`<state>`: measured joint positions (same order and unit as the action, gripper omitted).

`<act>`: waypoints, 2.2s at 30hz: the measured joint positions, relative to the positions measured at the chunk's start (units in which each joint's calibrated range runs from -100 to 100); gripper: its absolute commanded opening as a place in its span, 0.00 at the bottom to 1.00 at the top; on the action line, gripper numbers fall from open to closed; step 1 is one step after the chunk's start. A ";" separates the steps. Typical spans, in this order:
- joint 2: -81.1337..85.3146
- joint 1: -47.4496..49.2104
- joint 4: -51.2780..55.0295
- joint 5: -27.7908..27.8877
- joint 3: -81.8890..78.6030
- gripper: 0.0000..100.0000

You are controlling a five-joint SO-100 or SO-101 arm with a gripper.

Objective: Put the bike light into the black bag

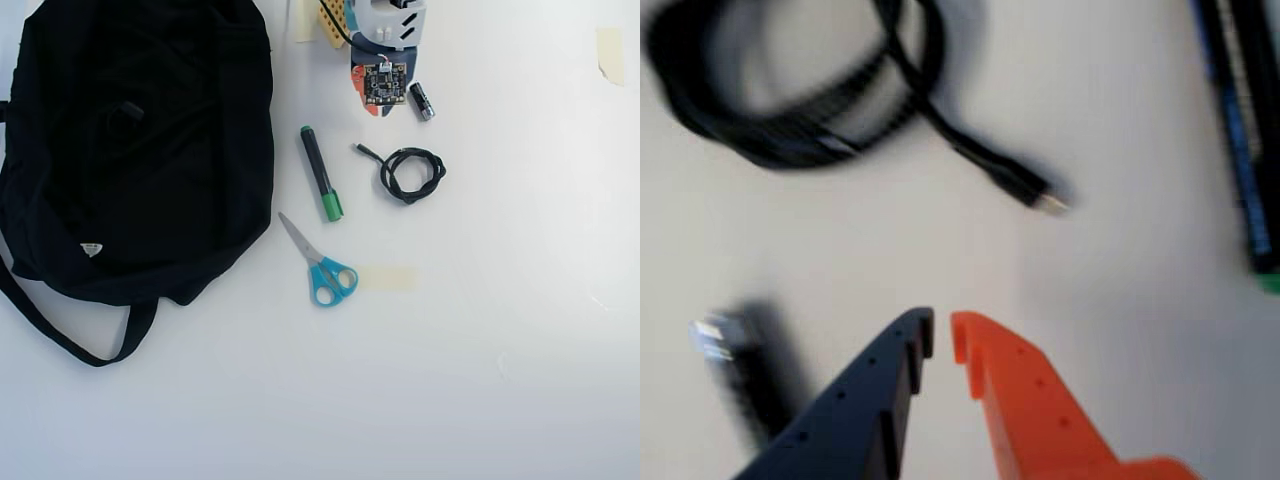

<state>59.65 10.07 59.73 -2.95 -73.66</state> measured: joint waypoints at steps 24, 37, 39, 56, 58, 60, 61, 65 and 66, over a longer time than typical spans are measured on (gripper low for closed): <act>38.27 -1.54 9.96 4.44 -24.45 0.02; 38.27 -1.03 9.96 4.44 -24.45 0.02; 38.27 -1.03 9.96 4.44 -24.45 0.02; 38.27 -1.03 9.96 4.44 -24.45 0.02; 38.27 -1.03 9.96 4.44 -24.45 0.02; 38.27 -1.03 9.96 4.44 -24.45 0.02; 38.27 -1.03 9.96 4.44 -24.45 0.02; 38.27 -1.03 9.96 4.44 -24.45 0.02; 38.27 -1.03 9.96 4.44 -24.45 0.02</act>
<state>97.92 9.04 69.69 1.49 -98.11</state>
